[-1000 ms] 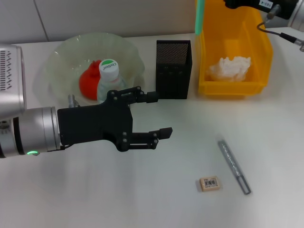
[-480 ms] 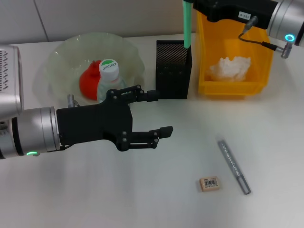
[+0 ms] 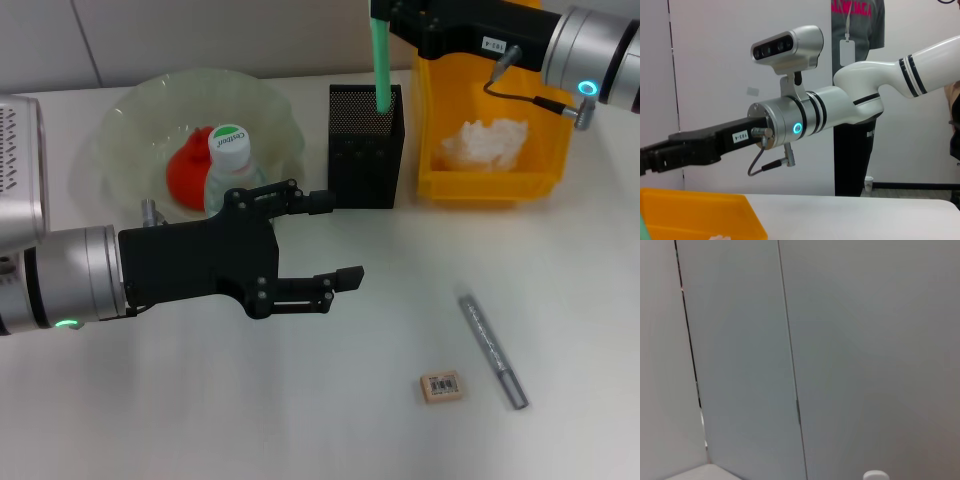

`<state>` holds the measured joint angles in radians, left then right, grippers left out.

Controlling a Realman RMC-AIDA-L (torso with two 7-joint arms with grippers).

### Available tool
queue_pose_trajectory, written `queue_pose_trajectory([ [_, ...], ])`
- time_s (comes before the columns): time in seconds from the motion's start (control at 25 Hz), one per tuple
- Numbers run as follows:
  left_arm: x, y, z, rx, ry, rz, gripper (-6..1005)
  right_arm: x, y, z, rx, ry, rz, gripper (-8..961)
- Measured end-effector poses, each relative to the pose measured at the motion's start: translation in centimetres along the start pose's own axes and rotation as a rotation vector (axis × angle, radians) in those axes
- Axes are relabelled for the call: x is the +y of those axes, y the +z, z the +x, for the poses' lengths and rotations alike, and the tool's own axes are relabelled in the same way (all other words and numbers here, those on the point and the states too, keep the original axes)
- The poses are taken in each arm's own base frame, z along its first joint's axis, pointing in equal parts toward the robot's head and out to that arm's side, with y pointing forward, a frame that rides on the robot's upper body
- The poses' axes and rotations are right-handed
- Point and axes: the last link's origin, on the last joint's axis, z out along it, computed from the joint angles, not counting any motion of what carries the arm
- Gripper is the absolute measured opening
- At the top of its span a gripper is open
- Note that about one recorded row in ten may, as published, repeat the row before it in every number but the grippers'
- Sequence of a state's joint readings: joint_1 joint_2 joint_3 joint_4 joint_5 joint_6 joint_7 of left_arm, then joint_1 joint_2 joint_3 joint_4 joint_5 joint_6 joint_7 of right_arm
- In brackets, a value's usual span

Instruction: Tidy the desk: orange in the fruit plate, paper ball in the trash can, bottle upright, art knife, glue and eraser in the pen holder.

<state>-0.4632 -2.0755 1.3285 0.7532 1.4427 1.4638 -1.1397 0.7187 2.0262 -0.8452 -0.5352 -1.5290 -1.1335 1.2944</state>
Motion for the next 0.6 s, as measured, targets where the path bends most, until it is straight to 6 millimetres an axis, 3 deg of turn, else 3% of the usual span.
queue_pose_trajectory([
  [0.6, 0.14, 0.12, -0.07, -0.004, 0.000, -0.008, 817, 0.24, 0.05, 0.94, 0.019, 0.006, 0.011, 177],
])
